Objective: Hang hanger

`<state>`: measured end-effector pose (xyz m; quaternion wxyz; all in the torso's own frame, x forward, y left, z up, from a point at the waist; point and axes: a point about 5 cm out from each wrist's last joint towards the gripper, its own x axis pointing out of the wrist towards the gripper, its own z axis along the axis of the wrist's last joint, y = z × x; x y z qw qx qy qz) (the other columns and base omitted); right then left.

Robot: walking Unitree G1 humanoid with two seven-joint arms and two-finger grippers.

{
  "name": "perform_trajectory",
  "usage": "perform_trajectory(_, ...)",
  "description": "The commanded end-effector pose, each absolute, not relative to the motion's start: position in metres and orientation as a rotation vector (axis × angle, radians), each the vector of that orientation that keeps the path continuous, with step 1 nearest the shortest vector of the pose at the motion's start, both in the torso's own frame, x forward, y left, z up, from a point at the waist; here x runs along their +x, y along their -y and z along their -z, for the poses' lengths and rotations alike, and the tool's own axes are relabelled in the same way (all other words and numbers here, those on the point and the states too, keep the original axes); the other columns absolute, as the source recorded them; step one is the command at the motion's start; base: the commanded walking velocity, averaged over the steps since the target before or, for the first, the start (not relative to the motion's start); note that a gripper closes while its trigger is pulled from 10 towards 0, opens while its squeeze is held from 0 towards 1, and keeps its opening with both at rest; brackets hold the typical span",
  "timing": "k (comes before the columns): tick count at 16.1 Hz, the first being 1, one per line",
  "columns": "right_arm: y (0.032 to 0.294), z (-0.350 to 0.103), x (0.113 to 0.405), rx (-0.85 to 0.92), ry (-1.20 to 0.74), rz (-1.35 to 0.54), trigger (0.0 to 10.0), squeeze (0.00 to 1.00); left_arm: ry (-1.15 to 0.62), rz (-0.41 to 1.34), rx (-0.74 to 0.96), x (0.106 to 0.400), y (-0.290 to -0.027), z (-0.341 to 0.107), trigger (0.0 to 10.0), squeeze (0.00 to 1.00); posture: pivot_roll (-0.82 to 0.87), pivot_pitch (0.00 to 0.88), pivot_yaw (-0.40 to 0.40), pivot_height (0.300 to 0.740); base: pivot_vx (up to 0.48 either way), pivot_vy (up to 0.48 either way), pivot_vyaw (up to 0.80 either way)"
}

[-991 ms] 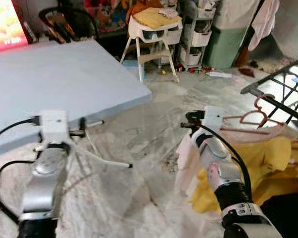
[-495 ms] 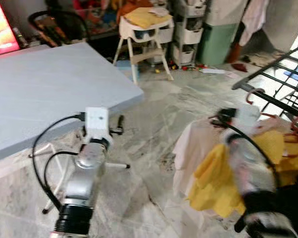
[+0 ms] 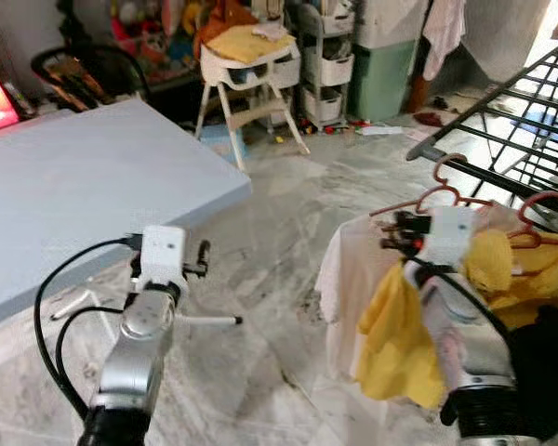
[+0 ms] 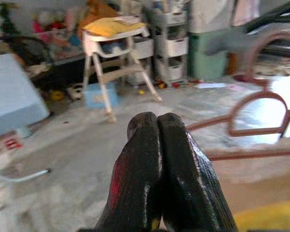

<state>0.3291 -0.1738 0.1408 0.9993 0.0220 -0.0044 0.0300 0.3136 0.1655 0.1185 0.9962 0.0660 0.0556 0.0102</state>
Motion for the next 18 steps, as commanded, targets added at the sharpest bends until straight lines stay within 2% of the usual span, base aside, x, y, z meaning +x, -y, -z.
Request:
perform_trajectory(1,0.168,-0.151,0.327,-0.008,0.054,-0.088,10.0,0.0,-0.079,-0.021,0.119,0.316,-0.166,-0.125,10.0,0.0,-0.05,0.0,0.029,0.74,0.0,0.0,0.0)
perform_trajectory(4,0.163,-0.153,0.327,-0.013,0.018,-0.164,10.0,0.0,-0.073,-0.144,0.047,0.303,-0.166,-0.127,10.0,0.0,0.0,0.01,-0.028,0.74,0.0,0.0,0.0)
perform_trajectory(6,0.162,-0.152,0.331,-0.022,0.011,-0.173,10.0,0.0,-0.086,-0.155,0.044,0.293,-0.168,-0.12,10.0,0.0,0.01,0.021,-0.039,0.74,0.0,0.0,0.0)
perform_trajectory(8,0.161,-0.156,0.332,-0.004,0.016,-0.157,10.0,0.0,-0.115,-0.149,0.05,0.277,-0.171,-0.114,10.0,0.0,0.03,0.034,-0.025,0.74,0.0,0.0,0.0)
perform_trajectory(10,0.16,-0.153,0.332,0.023,0.013,-0.138,10.0,0.0,-0.119,-0.11,0.102,0.273,-0.172,-0.114,10.0,0.0,0.03,0.042,-0.02,0.74,0.0,0.0,0.0)
perform_trajectory(14,0.159,-0.159,0.332,0.021,0.034,-0.121,10.0,0.0,-0.156,-0.06,0.084,0.266,-0.169,-0.108,10.0,0.0,0.01,0.038,-0.006,0.74,0.0,0.0,0.0)
perform_trajectory(18,0.161,-0.155,0.335,0.04,0.015,-0.091,10.0,0.0,-0.12,-0.042,0.076,0.273,-0.164,-0.115,10.0,0.0,0.03,0.039,0.001,0.74,0.0,0.0,0.0)
